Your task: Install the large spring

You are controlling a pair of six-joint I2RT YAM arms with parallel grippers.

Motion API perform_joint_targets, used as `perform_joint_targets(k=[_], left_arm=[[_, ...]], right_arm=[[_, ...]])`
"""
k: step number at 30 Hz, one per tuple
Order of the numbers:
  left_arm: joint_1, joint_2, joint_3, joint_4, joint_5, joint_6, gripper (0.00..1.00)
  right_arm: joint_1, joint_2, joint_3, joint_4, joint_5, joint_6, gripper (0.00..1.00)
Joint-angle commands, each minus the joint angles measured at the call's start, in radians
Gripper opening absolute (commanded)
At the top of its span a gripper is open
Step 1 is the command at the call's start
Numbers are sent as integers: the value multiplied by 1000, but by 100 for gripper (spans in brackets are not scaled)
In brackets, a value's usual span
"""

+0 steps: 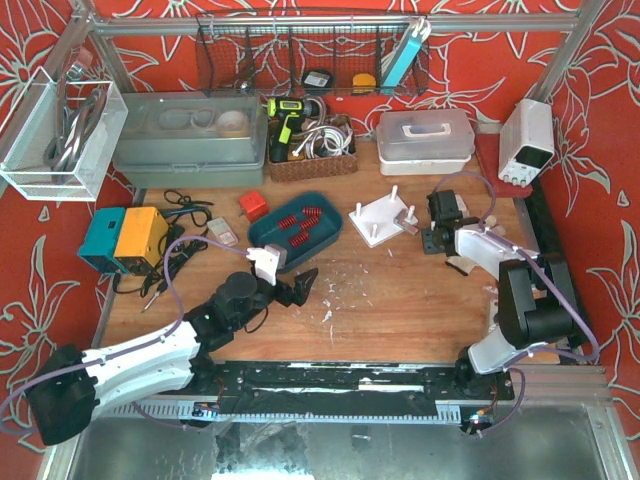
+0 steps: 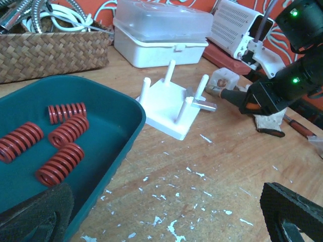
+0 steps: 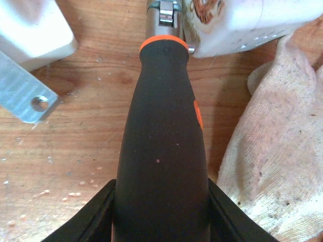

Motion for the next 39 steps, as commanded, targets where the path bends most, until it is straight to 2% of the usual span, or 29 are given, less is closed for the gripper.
perform_joint_targets(k=[1, 10, 14, 19, 24, 27, 32, 39], left_arm=[[-5, 5, -6, 40, 16, 5, 100], [-5, 11, -4, 43, 21, 5, 100], [-5, 12, -4, 40, 19, 7, 100], [-5, 12, -4, 46, 36, 13, 100], [-5, 17, -3, 66, 107, 29, 100], [-5, 27, -2, 79, 147, 32, 100], [-5, 28, 0, 73, 144, 37, 100], [-5, 10, -4, 67, 121, 38, 100]], right_arm=[[-18, 22, 33, -30, 26, -6, 40], [-19, 12, 49, -59, 45, -2, 51], [-19, -15, 47, -71, 44, 7, 53], [-16, -98, 61, -96, -51, 7, 54], [3, -152, 56, -29, -220, -44, 52], [30, -118, 84, -23, -233, -85, 49], [55, 29, 195, -92, -216, -150, 45], [64, 137, 246, -67, -258, -195, 47]])
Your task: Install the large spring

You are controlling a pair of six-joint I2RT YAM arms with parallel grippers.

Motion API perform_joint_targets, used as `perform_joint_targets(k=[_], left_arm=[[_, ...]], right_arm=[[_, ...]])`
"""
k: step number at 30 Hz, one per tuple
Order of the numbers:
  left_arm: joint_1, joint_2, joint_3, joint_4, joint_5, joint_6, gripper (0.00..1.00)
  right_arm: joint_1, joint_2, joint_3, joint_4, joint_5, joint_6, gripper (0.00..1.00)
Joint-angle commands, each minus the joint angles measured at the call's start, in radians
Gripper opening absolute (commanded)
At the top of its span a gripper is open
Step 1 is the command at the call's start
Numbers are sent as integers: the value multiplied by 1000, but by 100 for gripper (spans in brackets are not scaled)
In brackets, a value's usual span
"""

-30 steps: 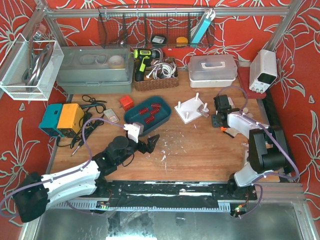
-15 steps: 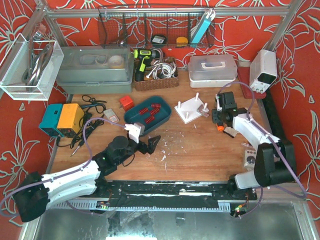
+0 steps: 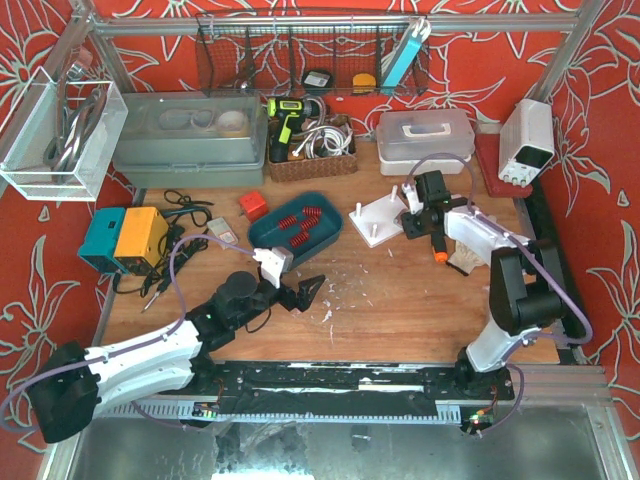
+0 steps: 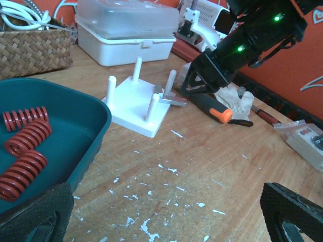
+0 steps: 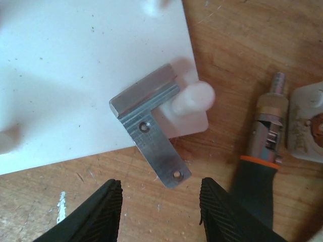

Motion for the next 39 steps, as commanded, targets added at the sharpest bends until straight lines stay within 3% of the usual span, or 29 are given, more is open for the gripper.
perform_joint_targets(k=[1, 26, 33, 39], left_arm=[[-5, -16, -4, 24, -7, 13, 100], [-4, 28, -3, 54, 9, 8, 100], [-5, 3, -3, 42, 8, 6, 100], [-5, -25, -14, 43, -2, 3, 100]], right_arm=[[8, 61, 53, -20, -31, -59, 47], [27, 233, 110, -31, 51, -112, 52], [34, 238, 107, -31, 42, -115, 50], [36, 229, 111, -48, 57, -114, 41]])
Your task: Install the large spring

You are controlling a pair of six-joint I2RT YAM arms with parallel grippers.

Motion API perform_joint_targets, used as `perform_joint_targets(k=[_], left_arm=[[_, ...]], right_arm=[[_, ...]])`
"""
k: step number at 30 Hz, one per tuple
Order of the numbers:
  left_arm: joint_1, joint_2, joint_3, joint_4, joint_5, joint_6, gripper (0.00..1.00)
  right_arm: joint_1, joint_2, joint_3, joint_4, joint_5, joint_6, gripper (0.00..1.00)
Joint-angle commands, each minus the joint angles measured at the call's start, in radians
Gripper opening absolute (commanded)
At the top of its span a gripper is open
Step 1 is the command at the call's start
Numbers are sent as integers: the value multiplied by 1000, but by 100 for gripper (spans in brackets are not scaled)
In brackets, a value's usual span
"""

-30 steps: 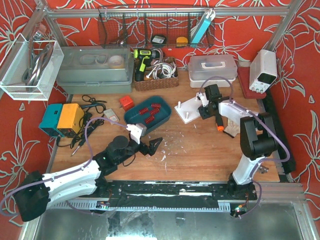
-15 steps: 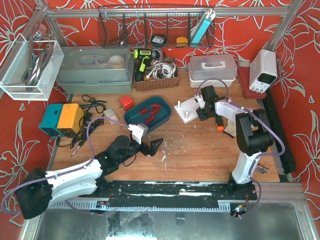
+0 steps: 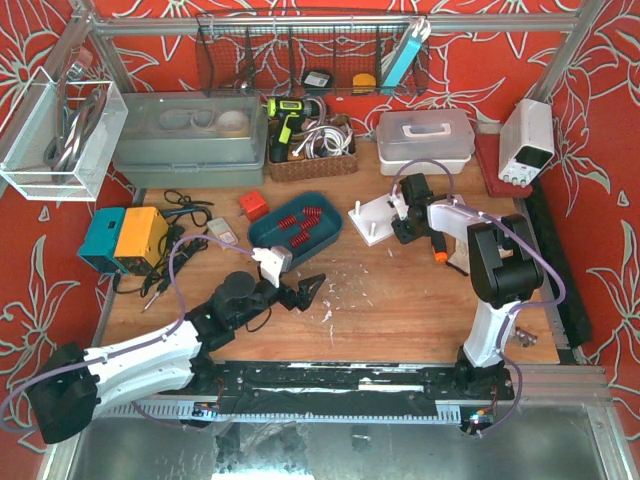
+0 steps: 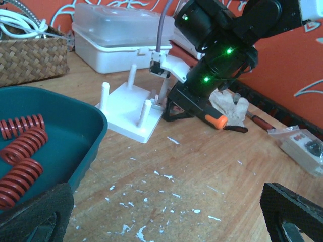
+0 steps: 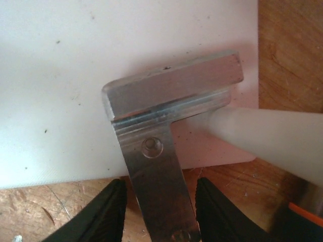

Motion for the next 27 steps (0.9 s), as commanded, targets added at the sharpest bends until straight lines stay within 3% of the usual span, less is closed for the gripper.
perform_joint_targets(k=[1, 6, 12, 27], left_arm=[[-5, -24, -15, 22, -14, 4, 100], [-5, -14, -12, 16, -31, 7, 100], [-5, -20, -14, 13, -36, 9, 100], [-5, -22, -16, 17, -36, 4, 100]], right_arm=[[8, 0, 19, -43, 37, -5, 39], [10, -33, 16, -50, 42, -3, 26], [18, -89, 4, -56, 25, 6, 0], [56, -333, -72, -46, 13, 81, 0]])
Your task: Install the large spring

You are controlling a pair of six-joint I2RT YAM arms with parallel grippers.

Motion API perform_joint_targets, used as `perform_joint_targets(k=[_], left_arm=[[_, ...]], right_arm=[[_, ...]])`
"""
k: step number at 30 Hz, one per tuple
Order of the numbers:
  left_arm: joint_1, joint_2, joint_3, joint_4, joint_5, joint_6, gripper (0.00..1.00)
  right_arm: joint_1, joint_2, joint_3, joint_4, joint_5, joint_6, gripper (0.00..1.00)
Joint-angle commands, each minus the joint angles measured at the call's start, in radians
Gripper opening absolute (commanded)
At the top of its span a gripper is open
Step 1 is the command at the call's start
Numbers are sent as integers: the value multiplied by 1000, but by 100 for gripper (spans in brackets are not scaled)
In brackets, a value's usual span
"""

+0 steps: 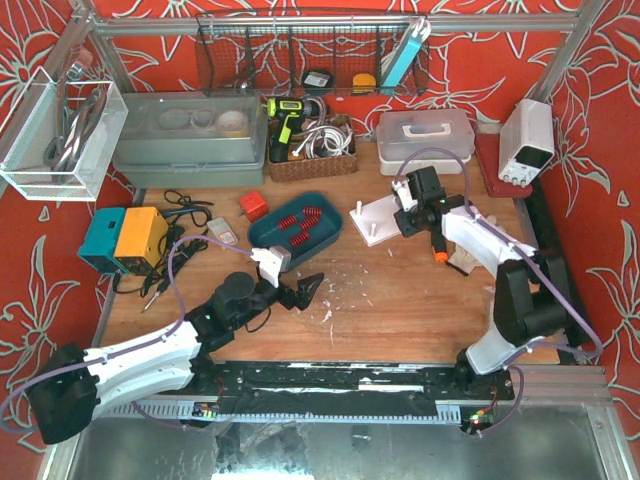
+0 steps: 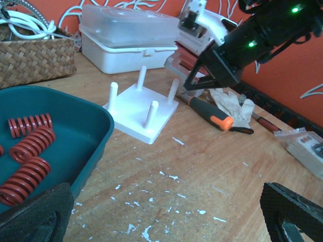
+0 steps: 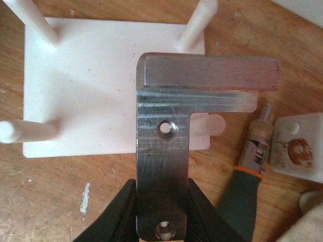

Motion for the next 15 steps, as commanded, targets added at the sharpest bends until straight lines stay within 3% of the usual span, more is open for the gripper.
perform_joint_targets(k=[1, 8, 15], left_arm=[[-5, -12, -10, 18, -12, 4, 100], [-5, -7, -10, 15, -11, 1, 100], [-5, -3, -11, 22, -1, -5, 100]], right_arm=[[10, -122, -51, 0, 5, 74, 0], [-28, -339, -213, 6, 206, 318, 0], [-70, -418, -339, -66, 369, 499, 0]])
